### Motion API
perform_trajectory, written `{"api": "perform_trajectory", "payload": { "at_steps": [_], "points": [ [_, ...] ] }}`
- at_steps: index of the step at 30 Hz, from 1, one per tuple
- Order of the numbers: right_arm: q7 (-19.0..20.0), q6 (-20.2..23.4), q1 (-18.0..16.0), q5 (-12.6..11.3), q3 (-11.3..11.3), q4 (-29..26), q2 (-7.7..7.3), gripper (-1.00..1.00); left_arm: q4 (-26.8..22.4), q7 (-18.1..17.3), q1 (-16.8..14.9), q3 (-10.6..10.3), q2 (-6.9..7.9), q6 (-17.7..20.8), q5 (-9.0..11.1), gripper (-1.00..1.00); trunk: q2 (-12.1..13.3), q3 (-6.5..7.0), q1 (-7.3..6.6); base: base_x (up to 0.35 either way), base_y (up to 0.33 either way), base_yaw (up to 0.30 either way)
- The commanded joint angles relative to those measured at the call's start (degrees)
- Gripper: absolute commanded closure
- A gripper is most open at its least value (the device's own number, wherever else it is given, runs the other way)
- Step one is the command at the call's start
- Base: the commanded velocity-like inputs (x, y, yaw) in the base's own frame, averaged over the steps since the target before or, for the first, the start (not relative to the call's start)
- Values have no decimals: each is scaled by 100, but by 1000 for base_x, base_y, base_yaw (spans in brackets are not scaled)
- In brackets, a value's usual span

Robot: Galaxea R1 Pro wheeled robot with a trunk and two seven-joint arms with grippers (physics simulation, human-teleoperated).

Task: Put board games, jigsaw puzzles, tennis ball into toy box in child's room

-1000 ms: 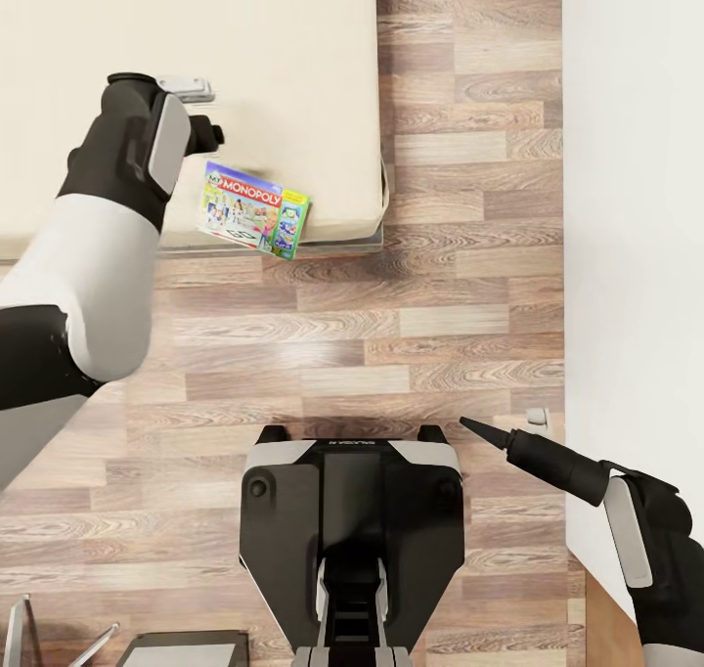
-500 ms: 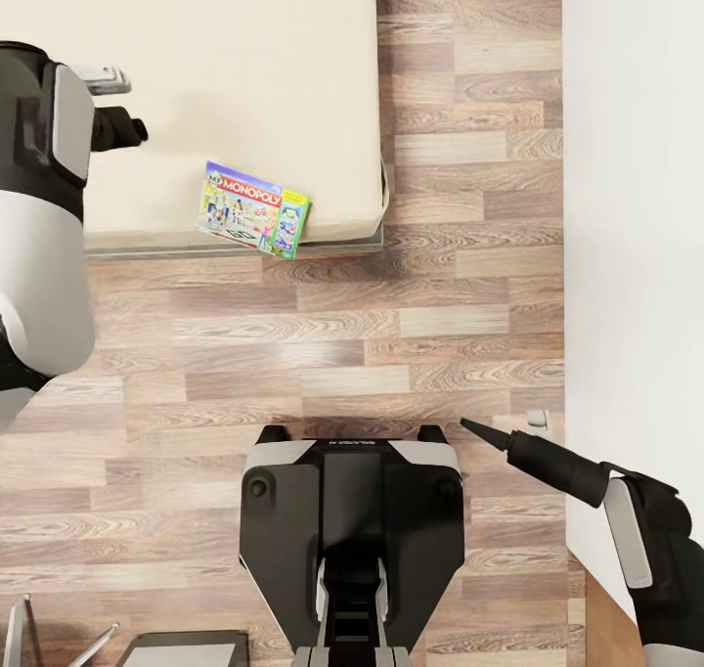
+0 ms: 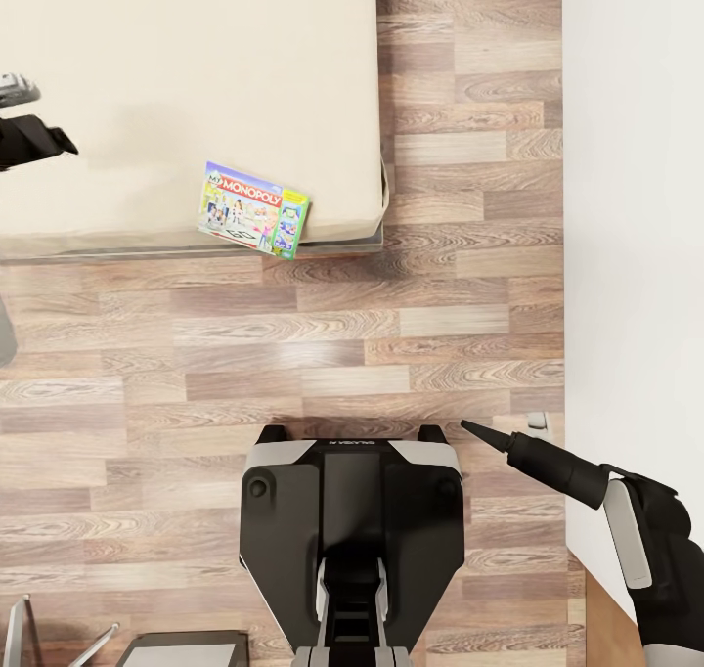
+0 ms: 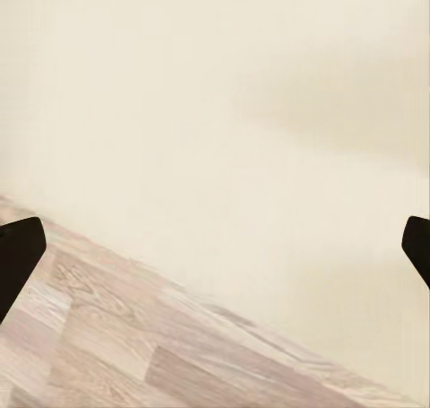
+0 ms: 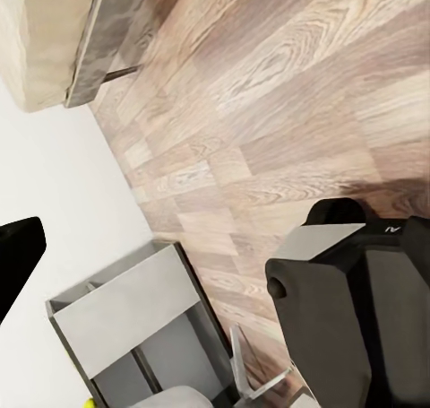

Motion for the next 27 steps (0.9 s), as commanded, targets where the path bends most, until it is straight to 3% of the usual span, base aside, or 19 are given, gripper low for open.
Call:
{"api": "perform_trajectory", "payload": {
  "at_steps": [1,7,8,12,15,16,19,20,21,27],
  "points": [
    [11,28,-1,-9,-4,2,-1,-100,4,-75,-1,3,108,18,64,-100,-9,-5,4,0,0,0],
    [-5,11,-1,-11,-5,31,-1,-100,108,-889,43,-27,775,18,57,-100,-9,-5,4,0,0,0],
    [-12,1,-1,-10,-5,74,-1,-100,213,-1228,56,-85,1002,18,45,-100,-9,-5,4,0,0,0],
    [-19,-9,-1,-5,-11,173,-2,-100,525,-1985,87,-341,1465,18,26,-100,-9,-5,4,0,0,0],
    [-22,-14,-1,-2,-13,220,-6,-100,780,-2583,135,-680,1828,18,15,-100,-9,-5,4,0,0,0],
    [-21,-18,-1,-5,-15,237,-7,-100,901,-2968,193,-971,2059,18,12,-100,-9,-5,4,0,0,0],
    [-20,-20,-1,-7,-27,253,-9,-100,1006,-3519,311,-1418,2376,18,10,-100,-9,-5,4,0,0,0],
    [-20,-20,-1,-7,-27,253,-9,-100,1006,-3519,311,-1418,2376,18,10,-100,-9,-4,4,0,0,0],
    [-20,-22,-1,-4,-32,260,-9,-100,1046,-3866,391,-1681,2569,18,10,-100,-9,-1,4,0,0,0],
    [-23,-24,-1,0,-38,271,-10,-100,1102,-4773,619,-2175,3081,18,14,-100,-9,37,4,0,0,0]
  ]
}}
